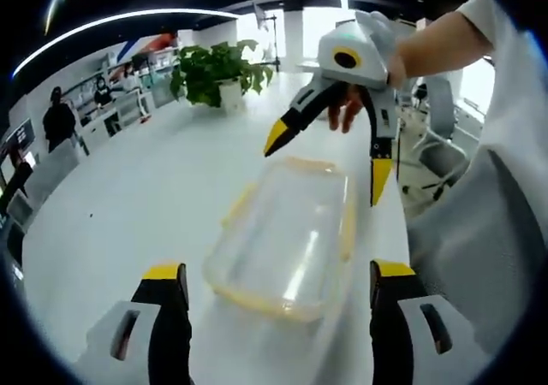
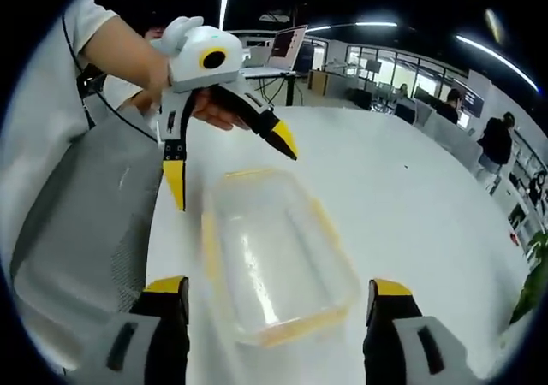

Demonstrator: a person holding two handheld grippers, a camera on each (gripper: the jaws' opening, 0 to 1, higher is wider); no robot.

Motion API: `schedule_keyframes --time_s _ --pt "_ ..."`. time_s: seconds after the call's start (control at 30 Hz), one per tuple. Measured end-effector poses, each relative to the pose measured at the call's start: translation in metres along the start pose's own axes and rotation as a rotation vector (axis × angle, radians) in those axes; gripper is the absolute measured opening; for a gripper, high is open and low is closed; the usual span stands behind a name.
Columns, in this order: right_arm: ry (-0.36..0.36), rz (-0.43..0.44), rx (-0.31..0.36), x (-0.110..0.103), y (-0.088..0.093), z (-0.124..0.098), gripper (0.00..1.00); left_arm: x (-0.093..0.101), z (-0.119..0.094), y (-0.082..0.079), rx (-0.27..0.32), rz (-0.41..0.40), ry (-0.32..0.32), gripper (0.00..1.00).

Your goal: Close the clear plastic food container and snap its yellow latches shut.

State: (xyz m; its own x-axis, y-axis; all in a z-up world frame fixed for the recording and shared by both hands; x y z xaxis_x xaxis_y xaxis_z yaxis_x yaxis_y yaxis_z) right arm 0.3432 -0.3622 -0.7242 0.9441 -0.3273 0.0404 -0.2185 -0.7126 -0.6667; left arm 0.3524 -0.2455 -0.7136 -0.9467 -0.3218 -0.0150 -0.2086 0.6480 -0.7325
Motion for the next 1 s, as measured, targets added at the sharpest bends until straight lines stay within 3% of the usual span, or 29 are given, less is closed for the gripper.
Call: schedule_keyframes --time_s 0.37,0.57,0.67,1.0 --pt "0.009 0.006 -0.028 0.0 0.011 0.005 0.81 -0.001 0.011 0.009 -0.027 0.015 0.003 0.81" --pt "0.029 0.012 -0.029 0.003 0.01 0.005 0.75 -0.005 0.011 0.008 -0.021 0.047 -0.018 0.71" --pt "0.039 0.008 -0.032 0.006 0.011 0.005 0.71 -0.005 0.011 0.008 -0.024 0.046 -0.013 0.71" --pt "0.037 0.006 -0.027 0.002 0.005 0.009 0.71 -0.006 0.005 0.014 -0.015 0.04 -0.014 0.71"
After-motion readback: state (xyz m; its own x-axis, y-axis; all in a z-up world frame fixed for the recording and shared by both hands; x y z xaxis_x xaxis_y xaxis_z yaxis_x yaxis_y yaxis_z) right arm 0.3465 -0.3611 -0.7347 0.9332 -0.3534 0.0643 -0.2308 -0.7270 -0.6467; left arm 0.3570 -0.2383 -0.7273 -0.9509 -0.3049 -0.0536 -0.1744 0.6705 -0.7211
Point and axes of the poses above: the point that each gripper's makers call its tool centre point, and the gripper's own axes: z roughly forward along the fingers, x roughly to its right, y roughly out of its underside, the point moved 2 cm from there along -z, roughly backward along the fingers, and after that the axes turned 4 degrees about -x, right-handed, at the moved point
